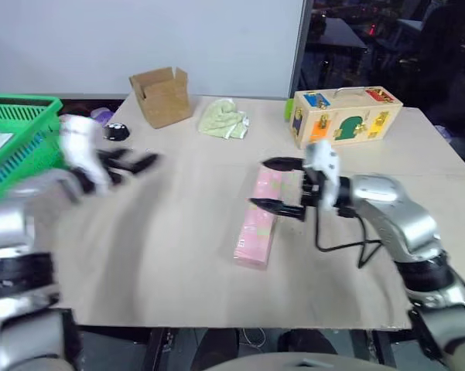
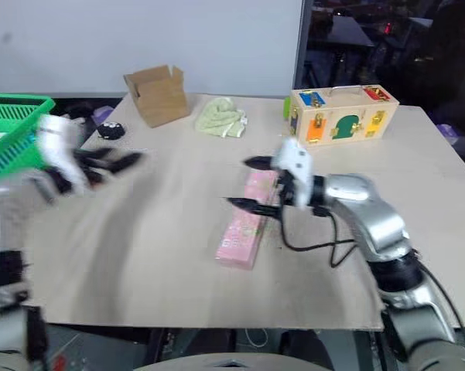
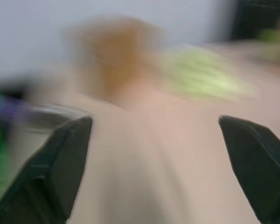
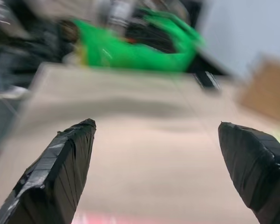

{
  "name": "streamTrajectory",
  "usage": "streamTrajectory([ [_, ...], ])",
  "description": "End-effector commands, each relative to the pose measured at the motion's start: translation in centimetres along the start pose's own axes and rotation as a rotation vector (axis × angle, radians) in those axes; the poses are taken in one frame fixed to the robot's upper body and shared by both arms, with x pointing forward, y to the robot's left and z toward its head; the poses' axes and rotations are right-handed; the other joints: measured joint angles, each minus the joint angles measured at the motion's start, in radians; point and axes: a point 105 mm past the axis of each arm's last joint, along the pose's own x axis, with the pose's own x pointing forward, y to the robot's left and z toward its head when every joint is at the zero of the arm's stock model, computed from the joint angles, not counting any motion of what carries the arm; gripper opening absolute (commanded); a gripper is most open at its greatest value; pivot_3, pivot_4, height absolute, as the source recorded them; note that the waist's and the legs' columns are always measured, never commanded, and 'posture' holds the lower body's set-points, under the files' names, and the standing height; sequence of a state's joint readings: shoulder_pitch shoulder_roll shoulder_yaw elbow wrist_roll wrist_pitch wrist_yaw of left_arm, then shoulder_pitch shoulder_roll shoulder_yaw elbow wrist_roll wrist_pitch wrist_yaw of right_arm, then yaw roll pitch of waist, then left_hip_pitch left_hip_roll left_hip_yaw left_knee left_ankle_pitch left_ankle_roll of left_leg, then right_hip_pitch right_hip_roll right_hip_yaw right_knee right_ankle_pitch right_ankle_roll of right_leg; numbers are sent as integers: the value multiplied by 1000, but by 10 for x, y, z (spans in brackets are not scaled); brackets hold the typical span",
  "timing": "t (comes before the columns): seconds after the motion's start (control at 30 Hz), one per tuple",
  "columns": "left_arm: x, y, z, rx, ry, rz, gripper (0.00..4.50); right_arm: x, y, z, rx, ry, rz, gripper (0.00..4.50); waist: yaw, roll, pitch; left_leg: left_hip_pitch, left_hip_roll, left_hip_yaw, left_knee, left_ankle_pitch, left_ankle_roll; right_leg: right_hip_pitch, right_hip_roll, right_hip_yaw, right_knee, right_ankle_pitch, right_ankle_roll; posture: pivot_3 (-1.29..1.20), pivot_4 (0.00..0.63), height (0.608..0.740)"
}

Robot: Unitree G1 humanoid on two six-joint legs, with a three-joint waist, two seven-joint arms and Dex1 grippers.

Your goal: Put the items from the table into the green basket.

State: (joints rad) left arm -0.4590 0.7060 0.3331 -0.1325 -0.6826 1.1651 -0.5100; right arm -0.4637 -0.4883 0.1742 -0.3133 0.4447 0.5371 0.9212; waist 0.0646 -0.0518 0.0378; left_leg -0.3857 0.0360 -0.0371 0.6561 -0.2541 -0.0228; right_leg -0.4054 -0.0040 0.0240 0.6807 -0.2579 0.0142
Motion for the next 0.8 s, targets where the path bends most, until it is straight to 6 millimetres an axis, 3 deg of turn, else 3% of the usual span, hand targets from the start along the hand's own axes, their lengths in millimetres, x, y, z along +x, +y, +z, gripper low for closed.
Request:
streamTrajectory([
  [0.03,7,-57,11,22,135,-117,4454,-24,5,13,-46,5,-22,4500,-11,0,0,0,1,-1,2,0,0,0,4,0,1,1,0,60,0,740],
  [0.13,27,-82,4,5,240,-195,4454,-46,8,3,-36,77,-63,4500,-40,11,-2,7,1,-1,0,0,0,4,7,1,3,0,-1,24,6,740],
  [0.3,61,-100,-14,25,352,-143,4454,-69,14,-5,-30,145,-117,4500,-94,20,1,21,1,4,-4,0,0,14,10,8,-1,-3,4,-70,16,740],
  [0.5,79,-99,-21,38,395,-6,4454,-81,20,-2,-31,147,-144,4500,-139,20,1,22,0,7,-4,0,0,14,12,19,-2,-2,3,-136,15,740],
  [0.8,92,-96,-39,29,503,71,4454,-80,22,-3,-35,132,-173,4500,-162,20,2,22,0,8,-4,0,0,13,12,19,-3,-3,4,-183,17,740],
])
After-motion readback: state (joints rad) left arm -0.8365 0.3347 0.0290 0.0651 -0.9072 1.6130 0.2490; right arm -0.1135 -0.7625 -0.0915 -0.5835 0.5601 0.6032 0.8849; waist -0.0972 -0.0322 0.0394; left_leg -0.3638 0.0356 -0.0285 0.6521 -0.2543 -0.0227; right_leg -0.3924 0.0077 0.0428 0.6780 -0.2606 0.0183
